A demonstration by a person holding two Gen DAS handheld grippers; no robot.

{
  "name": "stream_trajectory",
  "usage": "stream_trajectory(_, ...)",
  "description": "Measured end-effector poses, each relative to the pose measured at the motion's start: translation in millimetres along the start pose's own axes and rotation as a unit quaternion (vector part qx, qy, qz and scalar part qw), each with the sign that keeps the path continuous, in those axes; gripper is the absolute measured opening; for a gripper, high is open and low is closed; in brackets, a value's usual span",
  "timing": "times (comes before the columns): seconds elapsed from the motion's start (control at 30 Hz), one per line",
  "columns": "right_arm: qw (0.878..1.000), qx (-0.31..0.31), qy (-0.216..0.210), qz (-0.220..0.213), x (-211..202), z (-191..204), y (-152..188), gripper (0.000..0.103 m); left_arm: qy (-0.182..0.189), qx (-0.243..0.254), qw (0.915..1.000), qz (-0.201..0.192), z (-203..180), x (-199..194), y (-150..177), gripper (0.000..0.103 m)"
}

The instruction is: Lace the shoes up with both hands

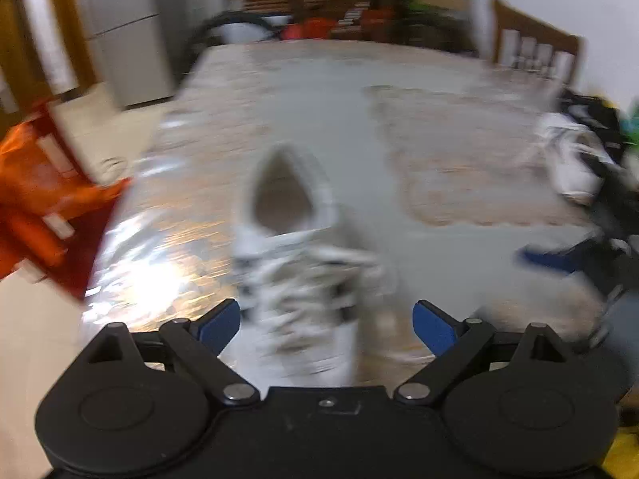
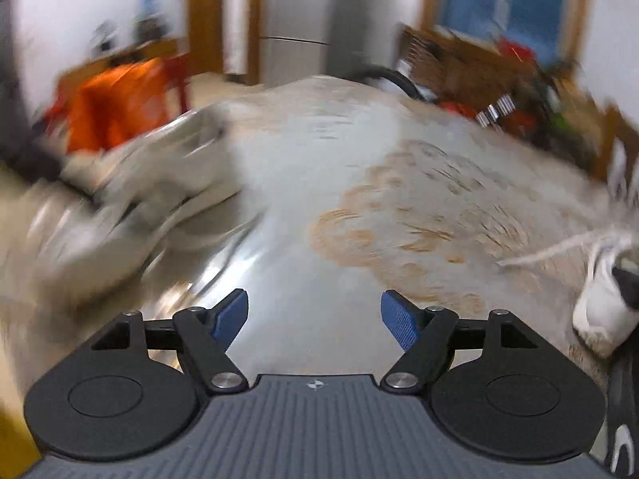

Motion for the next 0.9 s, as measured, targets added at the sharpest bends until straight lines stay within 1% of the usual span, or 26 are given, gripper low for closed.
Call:
stream_trajectory(0.03,1.0,-0.014,-0.008,-0.005,-3,8,3,0.077,0.029,-0.007,0.9995,0.002,-6,3,-1,0.093)
stream_trajectory(0.07,1.0,-0.014,-0.021,-0.004,-6,13,5,0.077,0.058,-0.017,0.9981,0.004,-11,6,-2,0.093)
stream_trajectory(0.1,0.999,-0.006,-0.032,0.002,-7,12,7,0.077,0.083,-0.026,0.9962,0.006,-15,9,-3,0.093)
stream_trajectory(0.13,0.999,0.008,-0.037,0.01,-5,12,8,0.077,0.098,-0.033,0.9946,0.007,-18,13,-3,0.093)
stream_trajectory(0.17,0.999,0.023,-0.035,0.018,-3,8,9,0.077,0.108,-0.037,0.9934,0.006,-19,16,-3,0.093)
stream_trajectory(0.27,0.997,0.061,-0.03,0.031,-3,0,15,0.077,0.118,-0.045,0.992,0.005,-16,30,-15,0.093)
stream_trajectory(0.4,0.995,0.087,-0.033,0.042,-1,6,22,0.077,0.156,-0.027,0.9871,-0.024,-21,39,-62,0.092)
stream_trajectory(0.43,0.994,0.089,-0.038,0.045,-1,10,24,0.077,0.159,-0.015,0.9866,-0.036,-26,41,-78,0.092)
stream_trajectory(0.5,0.993,0.093,-0.048,0.05,0,18,28,0.077,0.144,0.001,0.9886,-0.043,-36,43,-109,0.092)
stream_trajectory(0.6,0.994,0.086,-0.044,0.053,-1,25,28,0.077,0.136,0.026,0.99,-0.024,-59,46,-137,0.093)
stream_trajectory(0.67,0.995,0.082,-0.046,0.033,-6,26,24,0.077,0.133,0.049,0.9899,-0.008,-76,47,-142,0.094)
stream_trajectory(0.7,0.995,0.082,-0.054,0.018,-9,27,22,0.077,0.124,0.059,0.9905,0.009,-82,50,-142,0.094)
stream_trajectory(0.73,0.995,0.08,-0.067,0.001,-12,28,19,0.077,0.116,0.066,0.991,0.014,-86,49,-141,0.094)
stream_trajectory(0.77,0.994,0.071,-0.08,-0.014,-15,31,16,0.076,0.11,0.072,0.9912,0.01,-88,44,-139,0.094)
stream_trajectory(0.83,0.993,0.042,-0.1,-0.037,-20,36,8,0.073,0.106,0.073,0.9917,-0.003,-85,31,-134,0.094)
stream_trajectory(0.9,0.992,0.012,-0.12,-0.041,-20,44,3,0.072,0.096,0.062,0.9933,-0.014,-73,16,-124,0.094)
Point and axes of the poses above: each gripper's, at about its wrist camera, not at the fingertips, and x roughly the way its jaws point, z to its left, y to its underside, the point moved 8 cm from there along x, roughly the way its jaws point, and after that the axes turned 8 degrees about y, right-handed, at the moved point
